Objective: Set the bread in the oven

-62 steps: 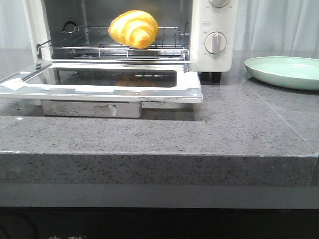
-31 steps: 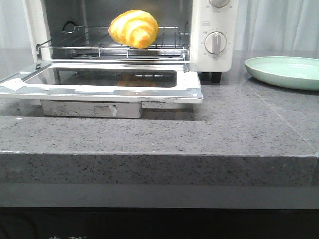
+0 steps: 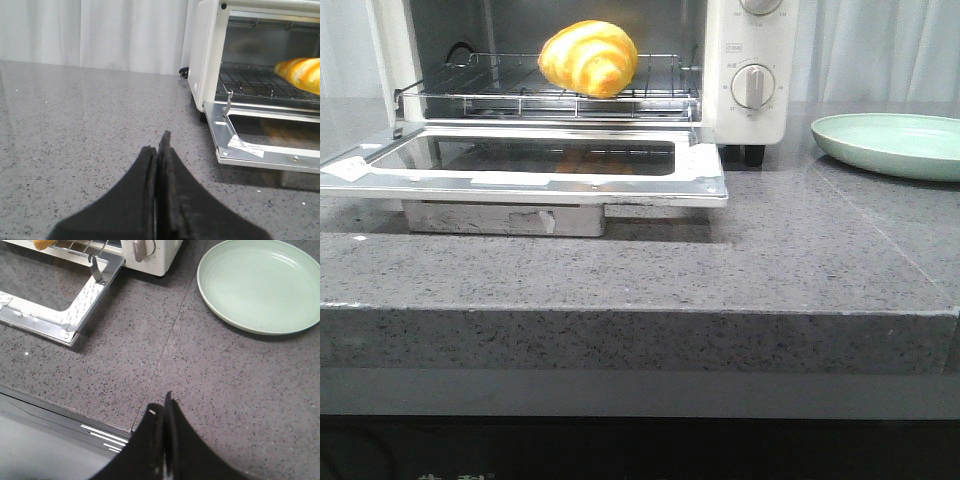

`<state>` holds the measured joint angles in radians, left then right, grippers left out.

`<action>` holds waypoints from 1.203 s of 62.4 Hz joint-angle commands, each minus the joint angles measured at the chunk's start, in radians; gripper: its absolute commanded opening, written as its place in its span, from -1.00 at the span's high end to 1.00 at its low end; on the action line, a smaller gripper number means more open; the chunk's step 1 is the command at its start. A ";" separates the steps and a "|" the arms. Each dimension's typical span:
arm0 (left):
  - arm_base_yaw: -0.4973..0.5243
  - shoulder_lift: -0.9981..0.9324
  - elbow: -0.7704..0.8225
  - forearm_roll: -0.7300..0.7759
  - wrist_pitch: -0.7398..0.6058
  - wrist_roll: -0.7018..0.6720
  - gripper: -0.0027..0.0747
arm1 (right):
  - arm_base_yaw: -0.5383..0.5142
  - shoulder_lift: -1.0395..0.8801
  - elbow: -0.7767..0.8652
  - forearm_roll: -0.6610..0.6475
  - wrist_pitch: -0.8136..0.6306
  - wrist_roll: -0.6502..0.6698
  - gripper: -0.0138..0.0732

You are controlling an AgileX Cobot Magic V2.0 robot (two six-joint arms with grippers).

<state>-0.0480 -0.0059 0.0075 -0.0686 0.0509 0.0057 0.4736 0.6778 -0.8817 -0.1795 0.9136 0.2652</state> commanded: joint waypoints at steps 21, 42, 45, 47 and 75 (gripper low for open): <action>-0.003 -0.021 0.024 0.001 -0.064 -0.011 0.98 | -0.007 -0.003 -0.022 -0.020 -0.058 -0.010 0.84; -0.003 -0.021 0.024 0.001 -0.064 -0.011 0.98 | -0.007 -0.003 -0.022 -0.020 -0.058 -0.010 0.84; -0.003 -0.021 0.024 0.001 -0.064 -0.011 0.98 | -0.007 -0.004 -0.020 -0.020 -0.062 -0.010 0.84; -0.003 -0.021 0.024 0.001 -0.064 -0.011 0.98 | -0.005 -0.008 -0.020 -0.023 -0.061 -0.010 0.84; -0.003 -0.021 0.024 0.001 -0.064 -0.011 0.98 | -0.370 -0.435 0.511 0.063 -0.623 -0.010 0.84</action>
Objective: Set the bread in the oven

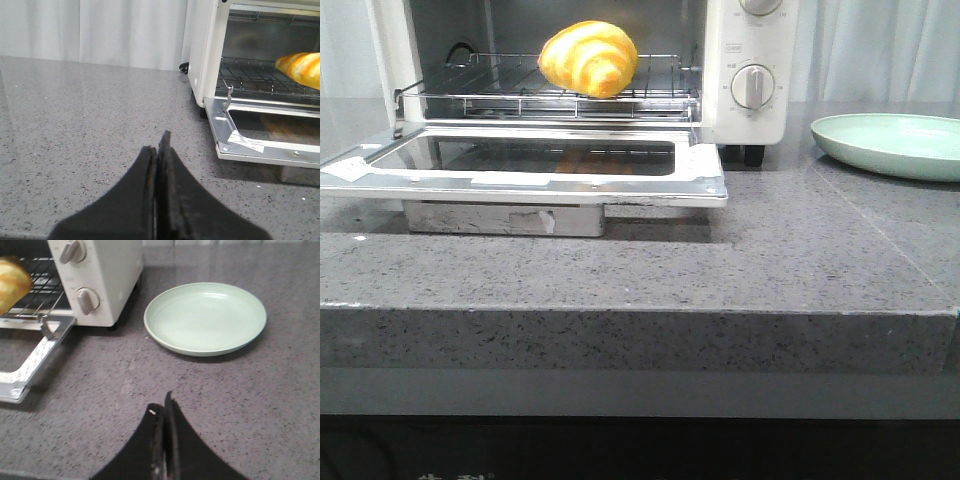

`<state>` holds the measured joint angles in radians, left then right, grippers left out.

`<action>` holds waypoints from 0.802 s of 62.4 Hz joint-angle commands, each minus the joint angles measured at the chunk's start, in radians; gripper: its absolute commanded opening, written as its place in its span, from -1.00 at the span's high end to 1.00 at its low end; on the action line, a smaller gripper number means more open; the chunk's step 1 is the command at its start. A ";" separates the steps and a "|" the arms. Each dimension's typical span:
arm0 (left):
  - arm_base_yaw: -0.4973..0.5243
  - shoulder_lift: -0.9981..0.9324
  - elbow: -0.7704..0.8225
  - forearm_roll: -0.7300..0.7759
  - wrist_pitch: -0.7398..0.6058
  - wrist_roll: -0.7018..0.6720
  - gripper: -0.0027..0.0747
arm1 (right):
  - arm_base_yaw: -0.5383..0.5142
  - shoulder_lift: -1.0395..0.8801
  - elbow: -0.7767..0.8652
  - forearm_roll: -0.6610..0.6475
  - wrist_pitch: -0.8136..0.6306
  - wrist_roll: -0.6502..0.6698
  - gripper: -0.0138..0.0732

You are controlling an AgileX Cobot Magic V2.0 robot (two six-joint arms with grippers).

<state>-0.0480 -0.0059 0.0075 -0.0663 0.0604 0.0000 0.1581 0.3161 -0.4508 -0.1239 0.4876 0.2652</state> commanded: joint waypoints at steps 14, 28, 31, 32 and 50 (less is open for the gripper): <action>-0.003 -0.021 0.024 -0.001 -0.073 -0.006 0.98 | -0.160 -0.280 0.361 0.033 -0.425 -0.010 0.84; -0.003 -0.021 0.024 -0.001 -0.073 -0.006 0.98 | -0.175 -0.347 0.480 0.034 -0.538 -0.010 0.84; -0.003 -0.021 0.024 -0.001 -0.073 -0.006 0.98 | -0.176 -0.347 0.480 0.034 -0.543 -0.010 0.84; -0.003 -0.021 0.024 -0.001 -0.073 -0.006 0.98 | -0.176 -0.347 0.480 0.034 -0.543 -0.010 0.84; -0.003 -0.021 0.024 -0.001 -0.073 -0.006 0.98 | -0.176 -0.346 0.480 0.034 -0.541 -0.010 0.84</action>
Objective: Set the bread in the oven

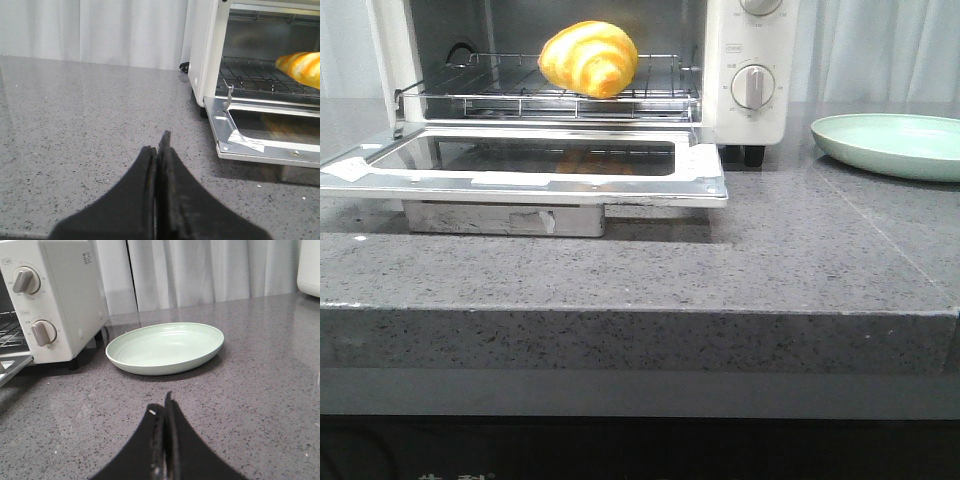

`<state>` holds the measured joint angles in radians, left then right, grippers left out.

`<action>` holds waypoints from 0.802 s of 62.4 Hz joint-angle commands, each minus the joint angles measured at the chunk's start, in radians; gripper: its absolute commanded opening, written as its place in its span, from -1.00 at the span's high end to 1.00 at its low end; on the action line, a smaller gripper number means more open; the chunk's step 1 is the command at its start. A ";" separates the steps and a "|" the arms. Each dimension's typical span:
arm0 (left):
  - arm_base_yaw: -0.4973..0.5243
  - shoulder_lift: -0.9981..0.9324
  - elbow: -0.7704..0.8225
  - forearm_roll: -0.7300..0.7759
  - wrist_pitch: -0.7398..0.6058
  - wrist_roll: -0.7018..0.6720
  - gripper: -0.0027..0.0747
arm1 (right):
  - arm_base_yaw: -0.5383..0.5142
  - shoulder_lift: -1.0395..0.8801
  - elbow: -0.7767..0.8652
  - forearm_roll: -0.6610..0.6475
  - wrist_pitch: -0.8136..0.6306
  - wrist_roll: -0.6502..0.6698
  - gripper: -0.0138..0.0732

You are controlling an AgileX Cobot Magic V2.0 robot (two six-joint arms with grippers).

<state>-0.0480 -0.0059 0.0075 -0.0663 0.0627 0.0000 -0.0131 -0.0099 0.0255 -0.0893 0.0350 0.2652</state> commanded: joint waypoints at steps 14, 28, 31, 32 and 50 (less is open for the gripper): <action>-0.003 -0.021 0.024 -0.001 -0.075 -0.006 0.98 | -0.005 -0.021 0.004 0.027 -0.093 -0.122 0.84; -0.003 -0.021 0.024 -0.001 -0.075 -0.006 0.98 | -0.005 -0.022 0.004 0.204 -0.094 -0.342 0.84; -0.003 -0.021 0.024 -0.001 -0.075 -0.006 0.98 | -0.005 -0.022 0.004 0.205 -0.095 -0.342 0.84; -0.003 -0.021 0.024 -0.001 -0.075 -0.006 0.98 | -0.005 -0.022 0.004 0.205 -0.095 -0.342 0.84; -0.003 -0.021 0.024 -0.001 -0.075 -0.006 0.98 | -0.005 -0.021 0.004 0.205 -0.095 -0.342 0.84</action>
